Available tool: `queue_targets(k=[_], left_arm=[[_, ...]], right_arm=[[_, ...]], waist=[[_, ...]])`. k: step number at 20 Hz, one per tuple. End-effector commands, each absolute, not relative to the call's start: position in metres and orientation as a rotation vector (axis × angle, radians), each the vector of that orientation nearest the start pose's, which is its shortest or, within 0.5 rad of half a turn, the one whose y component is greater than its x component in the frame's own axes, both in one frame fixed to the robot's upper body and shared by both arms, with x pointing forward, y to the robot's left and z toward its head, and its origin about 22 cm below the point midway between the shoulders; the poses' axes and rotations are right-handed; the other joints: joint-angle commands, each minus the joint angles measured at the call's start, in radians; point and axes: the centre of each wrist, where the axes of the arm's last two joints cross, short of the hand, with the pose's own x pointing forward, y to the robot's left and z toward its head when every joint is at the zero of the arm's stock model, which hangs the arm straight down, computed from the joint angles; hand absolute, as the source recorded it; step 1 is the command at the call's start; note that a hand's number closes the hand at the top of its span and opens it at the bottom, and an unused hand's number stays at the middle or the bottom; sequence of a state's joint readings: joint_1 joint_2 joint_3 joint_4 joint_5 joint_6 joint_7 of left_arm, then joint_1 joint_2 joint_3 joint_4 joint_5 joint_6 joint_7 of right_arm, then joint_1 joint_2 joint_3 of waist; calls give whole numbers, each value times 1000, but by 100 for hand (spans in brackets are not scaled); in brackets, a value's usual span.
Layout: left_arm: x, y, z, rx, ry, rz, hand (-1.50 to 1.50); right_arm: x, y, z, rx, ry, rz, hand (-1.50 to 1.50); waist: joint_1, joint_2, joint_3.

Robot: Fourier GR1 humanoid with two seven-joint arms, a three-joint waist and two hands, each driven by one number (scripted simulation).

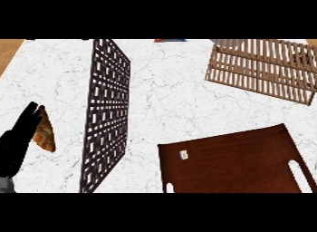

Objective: Pick the cupcake from the tray and place it in the tiered shelf

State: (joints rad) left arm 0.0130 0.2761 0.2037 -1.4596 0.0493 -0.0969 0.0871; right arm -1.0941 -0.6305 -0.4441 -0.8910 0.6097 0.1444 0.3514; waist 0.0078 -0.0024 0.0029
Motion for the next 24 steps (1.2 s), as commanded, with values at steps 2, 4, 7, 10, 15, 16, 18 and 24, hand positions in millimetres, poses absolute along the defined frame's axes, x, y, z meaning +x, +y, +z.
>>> queue_targets(k=[2, 4, 7, 10, 15, 16, 18, 24], left_arm=[[235, 355, 6, 258, -1334, -36, 0], [231, 335, -2, 265, -1326, -42, 0], [223, 355, 2, 273, -1333, -45, 0], [222, 348, -10, 262, -1316, -25, 0], [219, 351, 7, 290, -1320, -22, 0], [225, 353, -3, 267, -1320, -22, 0], [228, 351, -1, 279, -1313, -13, 0], [209, 365, -11, 270, -1318, -12, 0]], right_arm=[[382, -404, 334, -795, -1565, 65, -150], [372, -413, 346, -771, -1622, -10, -150], [337, -445, 368, -789, -1668, -40, -150], [308, -465, 379, -790, -1680, -108, -150], [226, -531, 408, -865, -1615, -167, -150], [209, -542, 417, -886, -1598, -188, -150], [182, -560, 418, -872, -1565, -115, -150], [95, -602, 440, -882, -1556, -105, -150]], waist=[[-13, -1, -3], [-11, -1, -3], [-15, -3, -3], [-22, -3, -3], [-30, -7, -1], [-37, -3, -2], [-54, -6, -1], [-40, -3, -1]])
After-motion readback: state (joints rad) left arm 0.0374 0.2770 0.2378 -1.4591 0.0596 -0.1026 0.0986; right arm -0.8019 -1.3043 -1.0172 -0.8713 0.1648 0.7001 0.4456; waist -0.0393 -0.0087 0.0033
